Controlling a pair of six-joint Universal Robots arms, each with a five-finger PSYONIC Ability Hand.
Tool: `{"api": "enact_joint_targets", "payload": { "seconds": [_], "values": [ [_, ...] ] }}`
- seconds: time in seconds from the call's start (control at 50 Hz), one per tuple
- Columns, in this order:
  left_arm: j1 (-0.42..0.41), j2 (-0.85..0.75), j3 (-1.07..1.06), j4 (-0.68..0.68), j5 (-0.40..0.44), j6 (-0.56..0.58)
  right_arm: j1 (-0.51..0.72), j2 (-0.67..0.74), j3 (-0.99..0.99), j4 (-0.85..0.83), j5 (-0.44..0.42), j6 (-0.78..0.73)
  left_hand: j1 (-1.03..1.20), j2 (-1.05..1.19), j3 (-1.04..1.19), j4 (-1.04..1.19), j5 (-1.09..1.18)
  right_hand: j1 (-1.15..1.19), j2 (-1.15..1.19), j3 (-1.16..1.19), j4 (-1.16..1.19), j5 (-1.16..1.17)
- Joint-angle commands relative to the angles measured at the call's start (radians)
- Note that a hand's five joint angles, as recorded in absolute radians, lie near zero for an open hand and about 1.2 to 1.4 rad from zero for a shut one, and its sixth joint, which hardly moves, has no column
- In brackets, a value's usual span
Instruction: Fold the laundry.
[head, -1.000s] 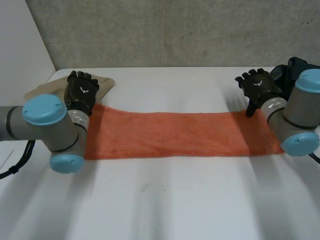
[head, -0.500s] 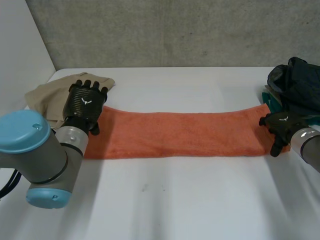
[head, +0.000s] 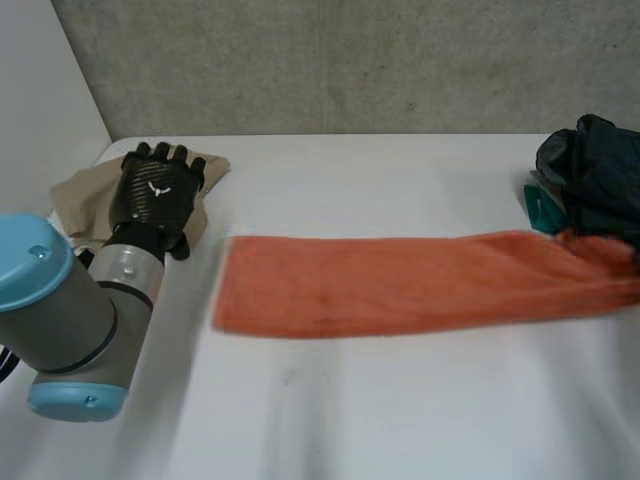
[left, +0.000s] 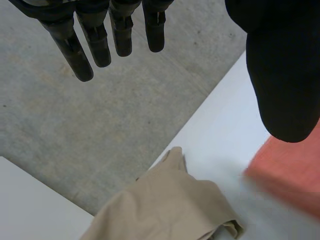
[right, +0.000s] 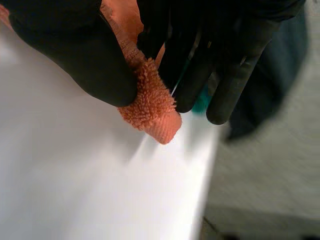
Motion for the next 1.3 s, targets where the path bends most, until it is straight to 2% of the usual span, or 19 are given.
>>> {"api": "enact_joint_targets", "payload": {
  "seconds": [0.02,0.06,0.2,0.24,0.28,0.36,0.44,0.52,0.58,0.62,0.64,0.74,0.8,0.9,1.0,1.08,1.14,1.24,1.3],
  "values": [
    [0.007,0.064,-0.041,-0.012,0.0,0.001,-0.027,-0.025,-0.021,-0.02,0.099,-0.177,0.0,-0.002,0.0,-0.003,-0.003,0.29,0.217,0.202,0.195,0.235],
    [0.015,0.079,-0.044,-0.018,0.0,0.0,0.017,-0.032,-0.029,-0.032,0.096,-0.154,0.0,-0.002,0.0,-0.003,-0.003,0.29,0.217,0.202,0.195,0.235],
    [0.042,0.119,-0.045,-0.055,0.0,-0.015,0.315,-0.101,-0.074,-0.1,0.053,-0.016,0.0,-0.002,0.0,-0.003,-0.003,0.29,0.217,0.202,0.195,0.235],
    [0.049,0.128,-0.045,-0.061,0.0,-0.025,0.481,-0.089,-0.103,-0.158,-0.005,-0.009,0.0,-0.002,0.0,-0.003,-0.003,0.29,0.217,0.202,0.195,0.235],
    [0.055,0.136,-0.045,-0.063,0.0,-0.035,0.555,-0.074,-0.115,-0.192,-0.042,-0.012,0.0,-0.002,0.0,-0.003,-0.003,0.29,0.217,0.202,0.195,0.235],
    [0.053,0.141,-0.047,-0.064,0.0,-0.048,0.772,0.044,-0.149,-0.319,-0.198,-0.015,0.0,-0.002,0.0,-0.003,-0.003,0.29,0.217,0.202,0.195,0.235],
    [0.041,0.139,-0.049,-0.072,-0.001,-0.054,0.885,0.148,-0.181,-0.359,-0.302,-0.022,0.0,-0.002,0.0,-0.003,-0.003,0.29,0.217,0.202,0.195,0.235],
    [0.035,0.133,-0.053,-0.072,0.0,-0.061,0.942,0.222,-0.193,-0.356,-0.361,-0.036,0.0,-0.002,0.0,-0.003,-0.003,0.29,0.217,0.202,0.195,0.235],
    [0.024,0.13,-0.052,-0.071,0.0,-0.061,0.952,0.231,-0.189,-0.353,-0.366,-0.045,0.0,-0.002,0.0,-0.003,-0.003,0.29,0.217,0.202,0.195,0.235],
    [0.006,0.125,-0.044,-0.071,0.0,-0.061,0.939,0.221,-0.178,-0.351,-0.356,-0.053,-0.003,-0.005,-0.003,-0.006,-0.006,-0.451,-0.523,-0.539,-0.545,-0.505],
    [-0.002,0.125,-0.041,-0.069,0.0,-0.06,0.936,0.204,-0.169,-0.342,-0.334,-0.042,-0.003,-0.005,-0.003,-0.006,-0.006,-0.932,-1.005,-1.02,-1.026,-0.986],
    [-0.054,0.089,-0.001,-0.065,-0.001,-0.055,0.907,0.08,-0.095,-0.281,-0.202,0.06,-0.006,-0.008,-0.006,-0.009,-0.009,-0.932,-1.005,-1.02,-1.026,-0.986],
    [-0.085,0.064,0.028,-0.064,-0.003,-0.057,0.796,-0.032,-0.023,-0.224,-0.143,0.183,-0.009,-0.011,-0.009,-0.012,-0.011,-0.932,-1.005,-1.02,-1.026,-0.986],
    [-0.114,0.041,0.05,-0.063,-0.003,-0.054,0.65,-0.104,0.073,-0.108,-0.14,0.321,-0.009,-0.011,-0.009,-0.012,-0.011,-0.932,-1.005,-1.02,-1.026,-0.986],
    [-0.137,0.012,0.063,-0.063,-0.003,-0.054,0.567,-0.075,0.118,-0.034,-0.126,0.332,-0.009,-0.011,-0.009,-0.012,-0.011,-0.932,-1.005,-1.02,-1.026,-0.986],
    [-0.146,-0.002,0.063,-0.064,-0.003,-0.055,0.502,-0.02,0.103,-0.014,-0.096,0.301,-0.009,-0.011,-0.009,-0.012,-0.011,-0.497,-0.57,-0.585,-0.592,-0.551],
    [-0.148,-0.002,0.063,-0.068,-0.003,-0.055,0.487,-0.006,0.083,-0.008,-0.044,0.223,-0.009,-0.011,-0.009,-0.012,-0.011,0.227,0.154,0.139,0.132,0.173],
    [-0.146,0.01,0.057,-0.069,-0.004,-0.057,0.494,-0.009,0.031,-0.046,0.009,0.18,-0.009,-0.011,-0.009,-0.012,-0.011,0.29,0.217,0.202,0.195,0.235],
    [-0.146,0.018,0.051,-0.072,-0.004,-0.055,0.559,-0.025,-0.011,-0.101,0.012,0.183,-0.009,-0.011,-0.009,-0.012,-0.011,0.29,0.217,0.202,0.195,0.235]
  ]
}}
